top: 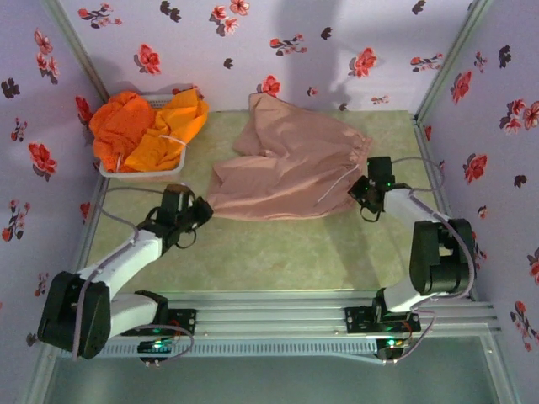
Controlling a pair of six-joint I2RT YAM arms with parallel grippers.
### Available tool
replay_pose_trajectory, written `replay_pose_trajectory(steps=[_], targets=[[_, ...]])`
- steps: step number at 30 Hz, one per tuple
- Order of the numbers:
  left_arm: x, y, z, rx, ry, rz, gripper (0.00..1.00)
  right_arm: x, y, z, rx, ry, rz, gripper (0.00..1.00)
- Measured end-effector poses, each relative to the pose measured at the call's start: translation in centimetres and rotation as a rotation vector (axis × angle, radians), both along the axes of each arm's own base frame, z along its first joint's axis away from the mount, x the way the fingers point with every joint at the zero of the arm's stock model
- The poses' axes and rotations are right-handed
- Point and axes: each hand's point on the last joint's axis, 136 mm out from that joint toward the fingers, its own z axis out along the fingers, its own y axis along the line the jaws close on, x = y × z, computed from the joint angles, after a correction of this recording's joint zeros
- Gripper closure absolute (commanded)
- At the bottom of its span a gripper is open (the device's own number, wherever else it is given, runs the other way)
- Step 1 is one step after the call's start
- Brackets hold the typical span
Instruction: Fold and stack the shorts
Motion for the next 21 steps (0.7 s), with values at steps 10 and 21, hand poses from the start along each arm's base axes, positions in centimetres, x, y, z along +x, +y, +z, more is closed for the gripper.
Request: replay_pose_trajectory(steps=[10, 21], targets=[[4.0, 2.0, 24.0, 0.045, -0.445, -0.012, 1.00, 2.5, 1.0, 22.3, 0.010, -0.472, 0.083, 1.00], [0.4, 3.4, 36.5, 0.150, -0.675, -0.060, 1.00, -0.8, 1.2, 33.9, -0.013, -0.724, 0.136, 1.00]])
